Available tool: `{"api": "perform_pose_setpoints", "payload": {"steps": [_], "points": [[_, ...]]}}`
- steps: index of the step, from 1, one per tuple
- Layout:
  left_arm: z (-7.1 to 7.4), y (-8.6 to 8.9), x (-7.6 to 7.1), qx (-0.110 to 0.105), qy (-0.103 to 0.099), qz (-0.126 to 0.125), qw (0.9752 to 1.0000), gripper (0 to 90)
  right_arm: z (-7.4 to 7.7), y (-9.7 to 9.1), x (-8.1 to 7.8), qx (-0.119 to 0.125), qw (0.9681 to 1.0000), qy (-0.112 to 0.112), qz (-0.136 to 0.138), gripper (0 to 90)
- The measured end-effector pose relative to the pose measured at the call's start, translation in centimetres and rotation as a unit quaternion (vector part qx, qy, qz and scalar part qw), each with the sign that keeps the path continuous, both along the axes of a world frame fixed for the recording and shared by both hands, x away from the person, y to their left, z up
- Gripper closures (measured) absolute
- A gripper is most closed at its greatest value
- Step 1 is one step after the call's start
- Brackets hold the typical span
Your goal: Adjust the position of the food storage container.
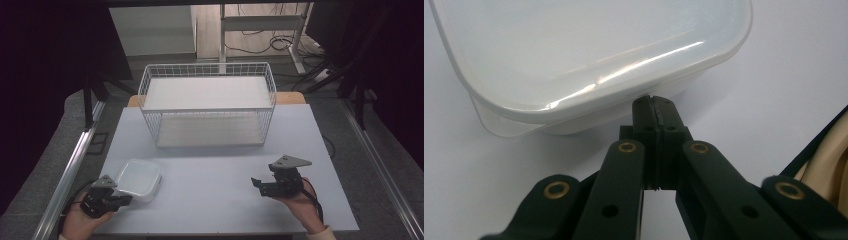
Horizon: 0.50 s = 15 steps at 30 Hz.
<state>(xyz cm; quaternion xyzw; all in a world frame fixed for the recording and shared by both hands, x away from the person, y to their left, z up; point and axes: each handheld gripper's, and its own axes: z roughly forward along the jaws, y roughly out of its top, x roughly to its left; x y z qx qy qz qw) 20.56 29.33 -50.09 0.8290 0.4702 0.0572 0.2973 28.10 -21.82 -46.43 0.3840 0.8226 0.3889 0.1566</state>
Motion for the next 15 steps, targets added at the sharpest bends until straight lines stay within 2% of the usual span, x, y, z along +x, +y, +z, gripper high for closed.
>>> {"api": "perform_pose_setpoints", "payload": {"steps": [5,6,7,8,9,10,11,15], "points": [[0.9,0.7,-0.7,-0.009,-0.015,0.004,0.9998,90.0,0.0,-0.2,0.0,-0.001,1.0000,-0.001,-0.003,20.4],[1.4,1.1,-0.9,-0.013,-0.021,0.008,0.9997,90.0,0.0,-0.2,0.0,-0.001,1.0000,-0.001,-0.004,20.4],[2.2,2.0,-1.1,-0.024,-0.035,0.022,0.9988,90.0,0.1,-0.3,0.0,-0.001,1.0000,-0.003,-0.004,20.5],[2.2,2.0,-1.1,-0.024,-0.035,0.022,0.9988,90.0,0.1,-0.3,0.0,-0.001,1.0000,-0.003,-0.004,20.5],[2.6,2.5,-1.1,-0.028,-0.043,0.033,0.9982,90.0,0.1,-0.3,0.0,-0.001,1.0000,-0.003,-0.004,20.5],[3.0,3.0,-1.0,-0.030,-0.049,0.045,0.9973,90.0,0.1,-0.3,0.0,0.001,1.0000,-0.003,-0.006,20.5],[3.6,3.9,-0.4,-0.040,-0.060,0.063,0.9954,90.0,0.1,-0.3,0.0,0.000,1.0000,-0.003,-0.006,20.5],[3.6,4.8,1.1,-0.039,-0.059,0.080,0.9943,90.0,0.0,-0.3,0.0,-0.003,1.0000,-0.003,-0.005,20.5]]}}
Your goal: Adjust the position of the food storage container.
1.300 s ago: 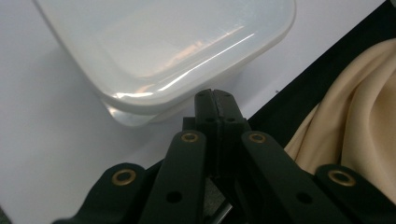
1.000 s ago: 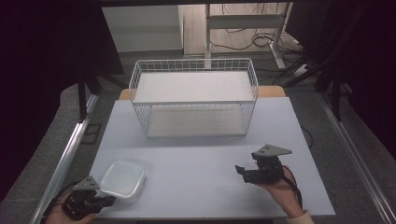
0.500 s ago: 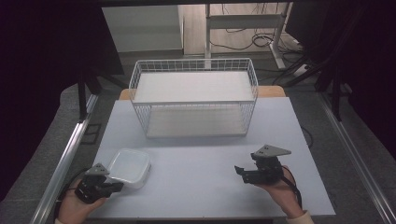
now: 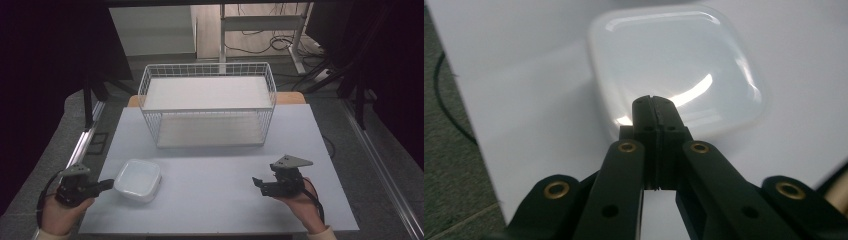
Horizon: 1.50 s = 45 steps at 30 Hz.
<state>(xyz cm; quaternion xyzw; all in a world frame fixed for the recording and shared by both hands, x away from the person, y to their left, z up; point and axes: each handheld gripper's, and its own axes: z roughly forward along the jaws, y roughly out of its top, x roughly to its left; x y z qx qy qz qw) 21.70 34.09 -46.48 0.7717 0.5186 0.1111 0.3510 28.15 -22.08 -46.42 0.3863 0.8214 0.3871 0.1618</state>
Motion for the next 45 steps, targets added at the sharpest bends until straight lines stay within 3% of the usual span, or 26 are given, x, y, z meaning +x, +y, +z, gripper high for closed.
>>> {"api": "perform_pose_setpoints", "payload": {"steps": [4,12,22,28,31,37,42,45], "points": [[-1.5,0.6,3.4,0.010,0.025,0.020,0.9995,90.0,-0.1,0.0,0.0,-0.002,1.0000,0.001,0.000,20.5],[-2.7,0.0,6.0,0.027,0.045,0.017,0.9985,90.0,-0.2,-0.2,0.0,-0.004,1.0000,0.001,-0.002,20.5],[-2.5,-1.6,7.6,0.032,0.049,0.001,0.9983,90.0,-0.2,-0.1,0.0,-0.004,1.0000,0.002,-0.002,20.5],[-2.3,-4.7,8.9,0.041,0.048,-0.039,0.9972,90.0,-0.2,-0.2,0.0,-0.004,1.0000,0.000,-0.003,20.5],[-2.1,-6.8,9.5,0.050,0.049,-0.065,0.9954,90.0,-0.2,-0.2,0.1,-0.004,1.0000,0.000,-0.003,20.5],[-2.0,-8.7,10.0,0.052,0.048,-0.090,0.9935,90.0,-0.3,-0.2,0.0,-0.005,1.0000,0.000,-0.002,20.5],[-2.0,-9.7,10.0,0.044,0.048,-0.100,0.9928,90.0,-0.3,-0.1,0.1,-0.007,1.0000,0.001,-0.001,20.5],[-1.6,-9.2,9.7,0.049,0.042,-0.100,0.9929,90.0,-0.4,-0.2,0.1,-0.006,1.0000,0.001,-0.002,20.5]]}}
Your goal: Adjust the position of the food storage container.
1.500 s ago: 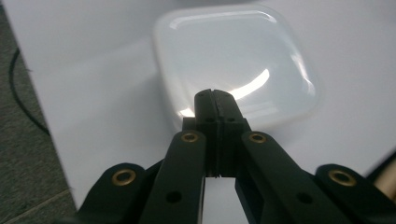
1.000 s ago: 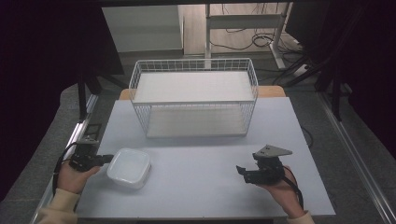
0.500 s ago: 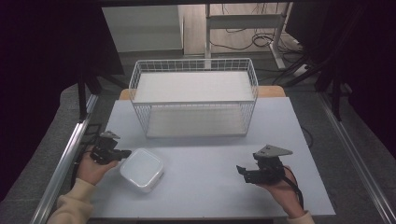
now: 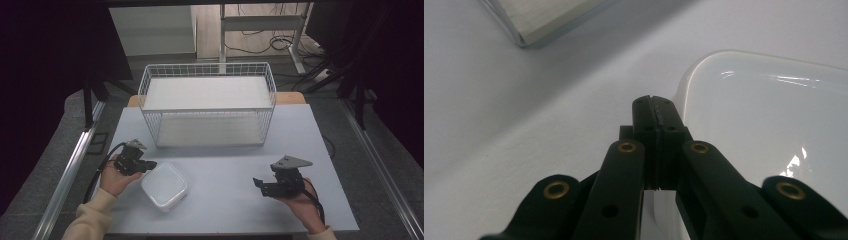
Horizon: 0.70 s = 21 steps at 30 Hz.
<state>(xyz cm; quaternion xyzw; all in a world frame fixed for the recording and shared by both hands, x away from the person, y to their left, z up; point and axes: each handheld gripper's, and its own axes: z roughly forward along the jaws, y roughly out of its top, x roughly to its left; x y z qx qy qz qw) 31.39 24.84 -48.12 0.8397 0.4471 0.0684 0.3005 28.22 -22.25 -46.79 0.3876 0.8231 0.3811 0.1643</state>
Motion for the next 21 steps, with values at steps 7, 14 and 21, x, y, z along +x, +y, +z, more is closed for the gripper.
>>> {"api": "perform_pose_setpoints", "payload": {"steps": [7,14,21], "points": [[1.9,3.6,-3.9,-0.012,-0.040,0.044,0.9982,90.0,0.1,-0.2,0.0,0.001,1.0000,-0.001,-0.006,20.4],[0.6,5.3,-7.9,-0.016,-0.023,0.074,0.9968,90.0,0.1,-0.1,0.0,0.001,1.0000,-0.004,-0.005,20.2],[-1.9,3.7,-9.7,-0.030,0.015,0.060,0.9976,90.0,0.2,-0.3,0.1,0.001,0.9999,-0.007,-0.013,20.2]]}}
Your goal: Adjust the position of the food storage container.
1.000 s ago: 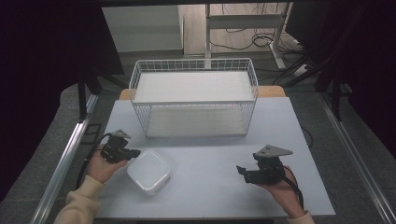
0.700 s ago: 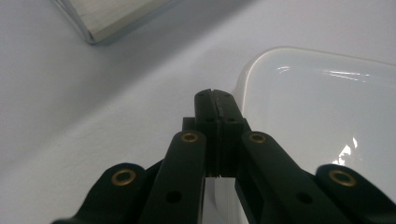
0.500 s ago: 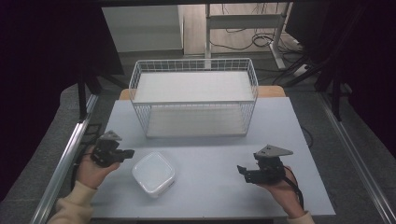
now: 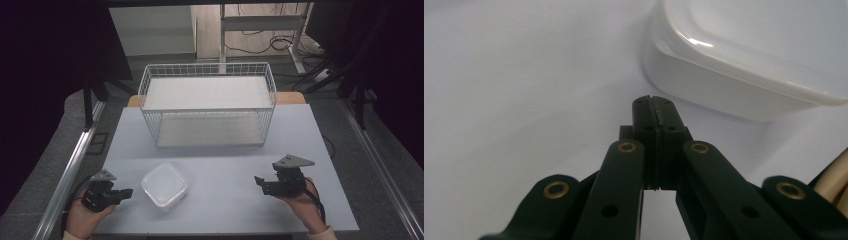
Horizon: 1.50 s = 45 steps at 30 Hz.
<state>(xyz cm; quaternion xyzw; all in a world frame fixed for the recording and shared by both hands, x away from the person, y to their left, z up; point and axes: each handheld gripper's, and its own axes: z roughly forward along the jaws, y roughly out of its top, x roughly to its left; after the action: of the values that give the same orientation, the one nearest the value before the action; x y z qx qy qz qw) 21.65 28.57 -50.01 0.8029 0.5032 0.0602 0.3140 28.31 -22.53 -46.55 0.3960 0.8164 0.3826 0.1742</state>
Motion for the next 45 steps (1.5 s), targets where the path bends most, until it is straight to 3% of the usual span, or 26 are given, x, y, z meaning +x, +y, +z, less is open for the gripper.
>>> {"api": "perform_pose_setpoints", "payload": {"steps": [3,7,16,21,25,40,45], "points": [[-0.6,-1.8,0.6,0.014,0.004,-0.018,0.9997,89.9,0.0,0.1,0.0,-0.001,1.0000,0.000,0.000,20.1],[-0.6,-2.3,1.5,0.017,0.003,-0.009,0.9998,90.0,-0.1,0.0,0.0,-0.003,1.0000,0.000,0.000,20.1],[-0.9,-3.0,3.6,0.001,0.006,-0.018,0.9998,89.9,-0.3,-0.4,0.1,-0.004,1.0000,0.001,-0.005,20.1],[-0.9,-4.1,5.3,-0.011,0.008,-0.024,0.9996,90.0,-0.3,-0.3,0.1,-0.006,1.0000,0.002,-0.004,20.1],[-0.7,-5.1,6.2,-0.009,0.009,-0.032,0.9994,90.0,-0.3,-0.3,0.1,-0.005,1.0000,0.001,-0.004,20.1],[-0.5,-10.5,8.2,-0.006,0.010,-0.082,0.9965,90.0,-0.2,-0.5,0.1,-0.004,1.0000,-0.001,-0.006,20.1],[-0.4,-11.6,8.6,-0.005,0.009,-0.093,0.9956,90.0,-0.2,-0.5,0.1,-0.005,1.0000,0.001,-0.006,20.1]]}}
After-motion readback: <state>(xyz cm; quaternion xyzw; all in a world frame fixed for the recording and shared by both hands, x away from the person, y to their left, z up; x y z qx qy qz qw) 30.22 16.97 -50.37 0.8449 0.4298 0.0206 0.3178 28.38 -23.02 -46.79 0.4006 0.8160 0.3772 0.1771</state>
